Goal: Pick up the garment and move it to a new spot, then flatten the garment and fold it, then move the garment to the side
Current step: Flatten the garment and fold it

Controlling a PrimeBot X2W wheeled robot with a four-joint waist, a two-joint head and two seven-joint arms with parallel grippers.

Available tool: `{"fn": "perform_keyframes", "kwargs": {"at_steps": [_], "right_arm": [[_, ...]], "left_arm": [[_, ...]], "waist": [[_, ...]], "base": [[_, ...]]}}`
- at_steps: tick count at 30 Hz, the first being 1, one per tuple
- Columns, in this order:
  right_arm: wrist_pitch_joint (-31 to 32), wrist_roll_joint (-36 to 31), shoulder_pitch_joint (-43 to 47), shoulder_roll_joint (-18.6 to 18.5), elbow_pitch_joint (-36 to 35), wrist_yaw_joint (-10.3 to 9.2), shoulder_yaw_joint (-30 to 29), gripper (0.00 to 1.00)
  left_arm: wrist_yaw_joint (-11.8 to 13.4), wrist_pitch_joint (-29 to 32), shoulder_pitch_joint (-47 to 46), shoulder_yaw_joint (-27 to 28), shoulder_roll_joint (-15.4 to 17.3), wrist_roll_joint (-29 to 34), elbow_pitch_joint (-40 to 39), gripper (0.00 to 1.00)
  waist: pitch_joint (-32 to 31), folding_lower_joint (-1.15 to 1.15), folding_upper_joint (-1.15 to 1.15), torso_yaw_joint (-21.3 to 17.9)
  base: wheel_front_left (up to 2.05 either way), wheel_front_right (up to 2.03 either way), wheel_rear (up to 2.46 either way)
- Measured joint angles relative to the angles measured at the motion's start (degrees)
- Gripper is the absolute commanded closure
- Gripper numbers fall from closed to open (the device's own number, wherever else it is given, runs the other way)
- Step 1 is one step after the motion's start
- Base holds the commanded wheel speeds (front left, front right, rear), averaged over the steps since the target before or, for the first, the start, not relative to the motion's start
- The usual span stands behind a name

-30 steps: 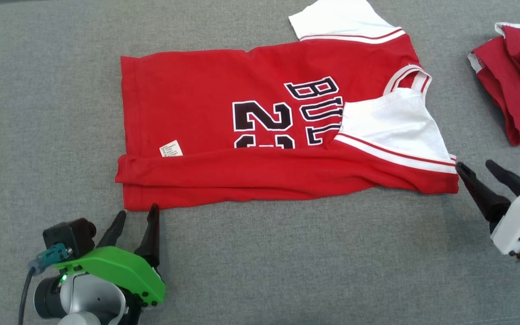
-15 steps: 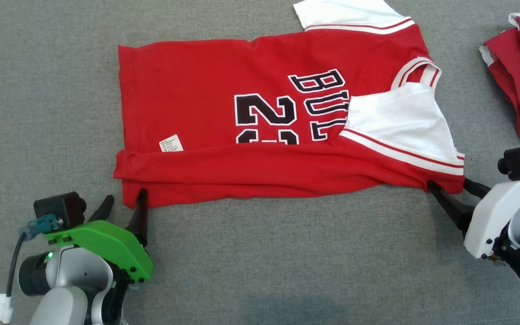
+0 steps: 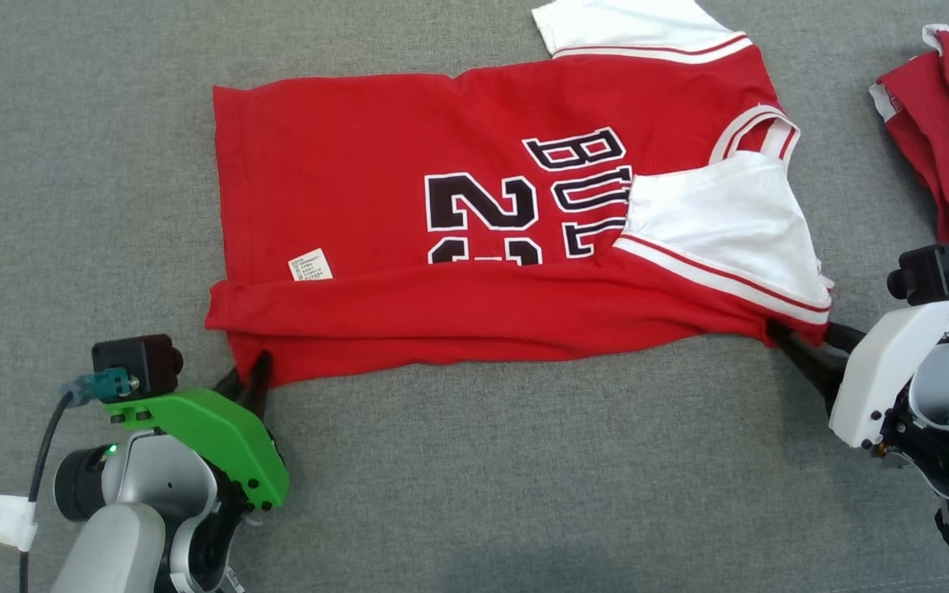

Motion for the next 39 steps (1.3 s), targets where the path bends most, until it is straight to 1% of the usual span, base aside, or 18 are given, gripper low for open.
{"fn": "perform_keyframes", "kwargs": {"at_steps": [4, 9, 13, 16, 17, 20, 23, 25, 29, 30, 31, 32, 35, 37, 39], "right_arm": [[1.88, 3.45, -0.29, -0.66, 0.46, 0.02, 0.33, 1.00], [4.98, 7.58, 0.07, -3.05, -0.74, 0.02, -2.23, 1.00], [9.60, 11.28, 2.66, -5.88, -3.41, 0.02, -4.30, 1.00], [13.36, 14.04, 6.59, -7.47, -7.03, 0.02, -5.55, 1.00], [13.36, 14.04, 6.59, -7.47, -7.03, 0.02, -5.55, 1.00], [16.35, 16.27, 11.37, -8.75, -10.67, 0.02, -7.86, 1.00], [18.56, 17.58, 15.88, -9.07, -13.89, 0.02, -10.70, 1.00], [19.13, 17.78, 18.17, -8.67, -15.13, 0.02, -12.02, 1.00], [18.35, 14.75, 19.75, -7.46, -14.73, 0.02, -12.07, 1.00], [17.68, 13.76, 19.73, -7.20, -14.52, 0.03, -11.71, 1.00], [16.94, 12.90, 19.66, -6.92, -14.27, 0.03, -11.46, 0.72], [16.45, 12.05, 19.58, -6.67, -14.10, 0.02, -11.21, 0.00], [15.96, 10.87, 19.51, -6.89, -14.46, 0.02, -10.72, 0.00], [15.89, 10.47, 18.89, -8.31, -15.38, 0.02, -11.68, 0.00], [15.22, 10.26, 16.99, -10.02, -16.83, 0.02, -13.52, 0.00]], "left_arm": [[-0.75, 1.49, 1.64, 0.18, 0.70, -1.64, -1.54, 1.00], [-1.14, 5.44, 7.17, 1.47, 3.47, -4.81, -8.80, 1.00], [-0.53, 8.99, 12.21, 2.82, 5.09, -8.22, -16.93, 1.00], [0.45, 11.18, 16.19, 3.66, 5.75, -10.37, -22.16, 1.00], [0.45, 11.18, 16.19, 3.66, 5.75, -10.37, -22.16, 1.00], [1.07, 12.40, 19.78, 4.76, 6.35, -12.35, -25.49, 1.00], [1.43, 12.91, 23.27, 5.60, 6.83, -13.96, -27.13, 1.00], [1.44, 12.90, 25.20, 5.63, 6.89, -14.43, -26.97, 1.00], [1.29, 11.17, 26.14, 4.94, 5.90, -14.06, -23.64, 1.00], [1.32, 10.35, 26.06, 4.85, 5.55, -13.34, -22.83, 0.80], [1.33, 9.79, 25.92, 4.68, 5.26, -12.77, -22.07, 0.41], [1.33, 9.56, 25.86, 4.25, 4.98, -12.58, -21.62, 0.00], [1.10, 9.06, 25.74, 3.65, 4.71, -11.92, -20.38, 0.00], [1.13, 8.48, 25.65, 4.08, 5.44, -11.01, -20.56, 0.00], [1.81, 7.39, 24.88, 5.52, 6.78, -8.72, -21.60, 0.00]], "waist": [[-1.05, 0.00, 0.00, 0.01], [-2.55, 0.00, 0.00, -0.03], [-3.40, 0.00, 0.00, 0.16], [-3.59, 0.00, 0.00, 0.62], [-3.59, 0.00, 0.00, 0.62], [-3.51, 0.00, 0.00, 1.03], [-3.21, 0.00, 0.00, 1.29], [-2.93, 0.00, 0.00, 1.35], [-2.21, 0.00, 0.00, 1.37], [-2.08, 0.00, 0.00, 1.40], [-1.98, 0.00, 0.00, 1.44], [-1.94, 0.00, 0.00, 1.50], [-1.92, 0.00, 0.00, 1.73], [-1.76, 0.00, 0.00, 1.94], [-1.34, 0.00, 0.00, 2.13]], "base": [[0.00, 0.00, 0.00], [0.00, 0.00, 0.00], [0.00, 0.00, 0.00], [0.00, 0.00, 0.00], [0.00, 0.00, 0.00], [0.00, 0.00, 0.00], [0.00, 0.00, 0.00], [0.00, 0.00, 0.00], [0.00, 0.00, 0.00], [0.00, 0.00, 0.00], [0.00, 0.00, 0.00], [0.00, 0.00, 0.00], [0.00, 0.00, 0.00], [0.00, 0.00, 0.00], [0.00, 0.00, 0.00]]}}
